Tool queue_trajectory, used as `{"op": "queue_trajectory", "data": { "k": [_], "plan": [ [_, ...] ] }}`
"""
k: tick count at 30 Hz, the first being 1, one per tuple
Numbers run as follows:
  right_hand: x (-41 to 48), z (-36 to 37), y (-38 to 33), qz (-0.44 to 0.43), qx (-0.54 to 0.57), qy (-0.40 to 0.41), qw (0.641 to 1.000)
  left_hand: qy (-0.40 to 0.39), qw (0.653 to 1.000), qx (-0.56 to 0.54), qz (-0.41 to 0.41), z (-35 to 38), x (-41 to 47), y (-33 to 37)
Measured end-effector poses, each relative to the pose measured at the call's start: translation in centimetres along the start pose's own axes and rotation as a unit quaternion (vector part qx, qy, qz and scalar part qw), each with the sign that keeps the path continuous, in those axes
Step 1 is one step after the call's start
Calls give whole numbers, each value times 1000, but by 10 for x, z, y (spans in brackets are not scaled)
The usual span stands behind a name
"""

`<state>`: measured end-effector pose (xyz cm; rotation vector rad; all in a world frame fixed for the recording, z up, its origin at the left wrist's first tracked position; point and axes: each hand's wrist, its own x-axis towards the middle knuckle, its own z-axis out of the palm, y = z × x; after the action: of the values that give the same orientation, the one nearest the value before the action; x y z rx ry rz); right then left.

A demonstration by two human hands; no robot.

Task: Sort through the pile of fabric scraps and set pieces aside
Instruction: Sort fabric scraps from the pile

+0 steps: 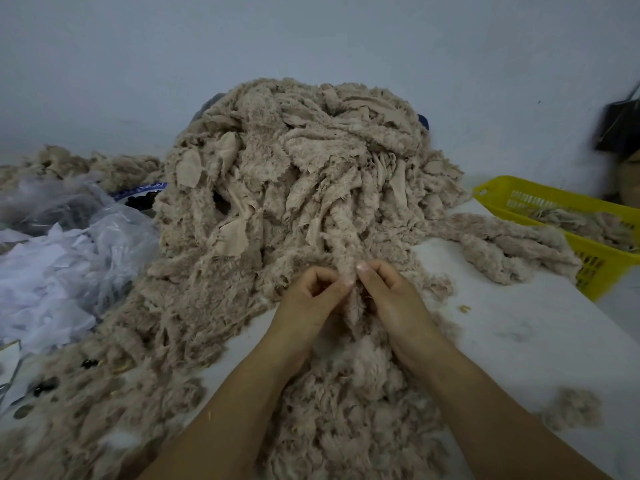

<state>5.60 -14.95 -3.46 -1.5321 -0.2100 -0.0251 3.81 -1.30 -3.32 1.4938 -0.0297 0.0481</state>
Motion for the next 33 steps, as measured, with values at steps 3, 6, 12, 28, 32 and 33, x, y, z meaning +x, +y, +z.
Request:
{"op": "queue_trajectory", "data": {
  "k": [3,6,12,28,32,33],
  "plan": [
    [1,0,2,16,-1,5,1000,26,1000,7,-2,-1,2,-1],
    [2,0,3,22,-6,17,1000,28,999,-31,-24,-1,1,1],
    [2,-1,9,-42,-109,-56,992,34,987,-140,-66,-4,3,7],
    [5,-5,2,36,140,19,989,48,905,-387,-168,-10,8,14],
    [4,-5,1,33,114,13,993,-31,950,-260,-170,-7,5,13],
    [3,-5,1,34,103,8,994,-34,953,-248,-172,-5,4,12]
  ]
}}
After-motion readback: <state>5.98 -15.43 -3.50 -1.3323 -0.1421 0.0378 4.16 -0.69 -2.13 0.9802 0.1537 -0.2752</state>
